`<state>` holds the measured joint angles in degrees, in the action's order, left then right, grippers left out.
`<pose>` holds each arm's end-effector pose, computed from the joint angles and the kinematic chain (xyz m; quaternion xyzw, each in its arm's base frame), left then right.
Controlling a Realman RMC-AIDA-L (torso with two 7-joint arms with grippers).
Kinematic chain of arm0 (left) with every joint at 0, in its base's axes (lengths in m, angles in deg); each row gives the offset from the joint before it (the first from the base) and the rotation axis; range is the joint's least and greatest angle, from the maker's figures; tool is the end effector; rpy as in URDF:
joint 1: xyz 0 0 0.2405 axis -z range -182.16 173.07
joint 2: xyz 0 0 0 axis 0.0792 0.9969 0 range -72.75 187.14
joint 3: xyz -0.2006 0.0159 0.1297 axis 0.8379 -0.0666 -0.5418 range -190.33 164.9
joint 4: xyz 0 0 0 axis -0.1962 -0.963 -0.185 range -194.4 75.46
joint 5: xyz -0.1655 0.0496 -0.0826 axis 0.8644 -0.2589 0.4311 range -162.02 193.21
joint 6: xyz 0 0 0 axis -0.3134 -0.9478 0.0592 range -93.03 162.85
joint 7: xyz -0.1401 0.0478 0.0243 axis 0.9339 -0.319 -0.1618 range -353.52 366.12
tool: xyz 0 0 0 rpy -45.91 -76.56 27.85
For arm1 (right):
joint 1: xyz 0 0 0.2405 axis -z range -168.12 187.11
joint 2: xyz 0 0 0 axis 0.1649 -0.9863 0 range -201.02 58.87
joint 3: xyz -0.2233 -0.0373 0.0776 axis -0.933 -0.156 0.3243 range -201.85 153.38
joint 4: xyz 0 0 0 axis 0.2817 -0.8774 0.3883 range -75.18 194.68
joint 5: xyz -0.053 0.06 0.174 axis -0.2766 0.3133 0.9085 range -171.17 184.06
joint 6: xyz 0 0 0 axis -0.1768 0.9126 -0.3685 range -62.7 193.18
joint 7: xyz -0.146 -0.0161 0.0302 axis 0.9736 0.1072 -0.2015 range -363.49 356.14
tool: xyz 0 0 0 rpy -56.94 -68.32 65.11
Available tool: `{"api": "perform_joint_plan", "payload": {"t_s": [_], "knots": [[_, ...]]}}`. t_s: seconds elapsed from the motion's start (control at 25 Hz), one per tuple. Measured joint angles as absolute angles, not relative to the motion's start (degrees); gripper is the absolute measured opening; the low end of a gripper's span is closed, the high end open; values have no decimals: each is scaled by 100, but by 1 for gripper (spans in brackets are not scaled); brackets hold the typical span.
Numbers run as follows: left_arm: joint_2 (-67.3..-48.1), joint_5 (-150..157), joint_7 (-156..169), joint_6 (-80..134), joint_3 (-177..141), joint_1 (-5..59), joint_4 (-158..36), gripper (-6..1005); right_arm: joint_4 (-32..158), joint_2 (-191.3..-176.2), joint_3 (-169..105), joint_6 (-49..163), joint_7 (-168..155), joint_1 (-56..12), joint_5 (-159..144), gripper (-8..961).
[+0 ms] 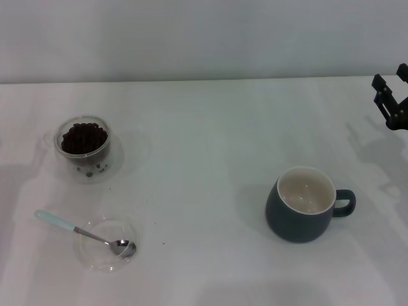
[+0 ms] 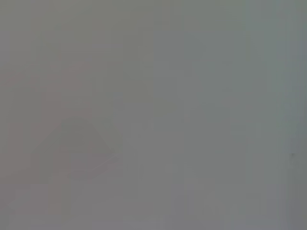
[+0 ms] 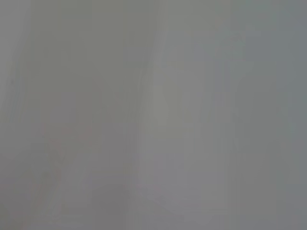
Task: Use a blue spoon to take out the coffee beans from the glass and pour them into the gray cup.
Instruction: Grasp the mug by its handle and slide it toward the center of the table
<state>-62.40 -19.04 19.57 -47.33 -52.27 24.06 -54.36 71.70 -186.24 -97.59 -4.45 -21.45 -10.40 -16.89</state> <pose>-0.3006 0.3127 0.0350 -0.6264 -0.2158 -0.3695 0.6516 0.3196 0.3128 0.0464 -0.7436 0.1547 0.2800 0.5872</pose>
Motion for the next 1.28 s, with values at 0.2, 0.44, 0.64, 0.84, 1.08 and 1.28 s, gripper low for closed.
{"api": "perform_joint_plan", "payload": {"t_s": [0.2,0.44,0.64,0.84,1.08,1.28], "knots": [[-6236,-1893,1957,-4723,-5226,2362,-5451,834,7169,-18630,-9768,-438,-2141,-1048,-1697,484],[-6225,-1887,1958,-4719,-5226,2367,-5464,834,7164,-18634,-9772,-416,-2142,-1046,-1690,485],[-6225,-1886,1957,-4717,-5226,2381,-5465,835,7161,-18638,-9772,-425,-2147,-1045,-1690,485],[-6225,-1880,1949,-4717,-5227,2376,-5465,835,7152,-18639,-9772,-446,-2175,-1038,-1690,484],[-6225,-1885,1938,-4717,-5226,2365,-5464,835,7109,-18639,-9772,-482,-2178,-1058,-1709,484],[-6225,-1884,1932,-4718,-5228,2359,-5464,835,7110,-18649,-9772,-502,-2186,-1061,-1719,485]]}}
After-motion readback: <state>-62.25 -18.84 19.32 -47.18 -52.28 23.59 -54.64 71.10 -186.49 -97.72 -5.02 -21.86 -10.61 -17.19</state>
